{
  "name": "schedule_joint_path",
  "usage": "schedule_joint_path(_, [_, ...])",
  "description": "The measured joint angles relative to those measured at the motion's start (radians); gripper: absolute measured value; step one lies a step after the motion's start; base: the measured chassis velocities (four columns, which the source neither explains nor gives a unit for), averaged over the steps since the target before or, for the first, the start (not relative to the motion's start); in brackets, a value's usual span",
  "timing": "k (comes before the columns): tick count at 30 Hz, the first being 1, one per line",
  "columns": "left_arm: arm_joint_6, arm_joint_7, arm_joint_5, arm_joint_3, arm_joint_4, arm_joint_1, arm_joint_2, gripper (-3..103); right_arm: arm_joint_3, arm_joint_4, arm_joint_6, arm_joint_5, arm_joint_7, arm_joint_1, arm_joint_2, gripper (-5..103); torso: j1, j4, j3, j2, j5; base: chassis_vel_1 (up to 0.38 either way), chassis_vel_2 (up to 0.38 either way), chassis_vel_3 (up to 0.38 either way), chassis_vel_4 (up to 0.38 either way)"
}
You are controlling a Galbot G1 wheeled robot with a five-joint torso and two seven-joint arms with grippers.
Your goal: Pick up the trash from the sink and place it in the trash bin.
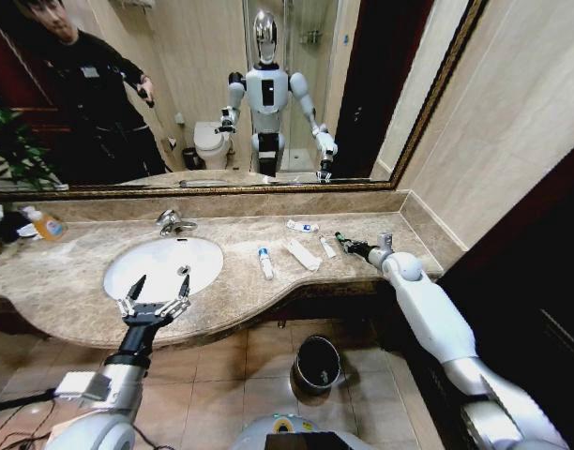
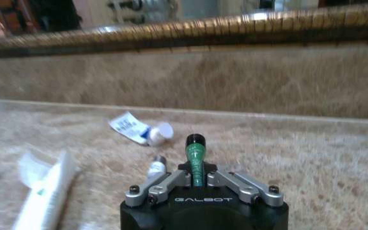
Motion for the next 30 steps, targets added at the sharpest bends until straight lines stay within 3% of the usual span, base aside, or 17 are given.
schedule_joint_path(6, [0.0, 0.0, 0.0, 0.0, 0.0, 0.0, 0.0, 100, 0.061, 0.092, 0.007, 0.04, 0.002, -0.079, -0.036, 8, 0.0, 0.0, 0.0, 0.0, 0.0003, 0.0, 0.0, 0.0, 0.0])
schedule_joint_path(17, [0.0, 0.0, 0.0, 0.0, 0.0, 0.0, 0.0, 100, 0.221, 0.422, 0.07, 0.107, 0.032, -0.417, -0.128, 8, 0.0, -0.0002, 0.0, 0.0, -0.0002, 0.0, 0.0, 0.0, 0.0])
schedule_joint_path(22, [0.0, 0.0, 0.0, 0.0, 0.0, 0.0, 0.0, 100, 0.243, 0.492, 0.094, 0.091, 0.044, -0.505, -0.111, 8, 0.0, 0.0, 0.0, 0.0, -0.0001, 0.0, 0.0, 0.0, 0.0])
schedule_joint_path(30, [0.0, 0.0, 0.0, 0.0, 0.0, 0.0, 0.0, 100, 0.265, 0.585, 0.137, 0.01, 0.052, -0.663, -0.012, 8, 0.0, -0.0001, 0.0, 0.0, -0.0001, 0.0, 0.0, 0.0, 0.0])
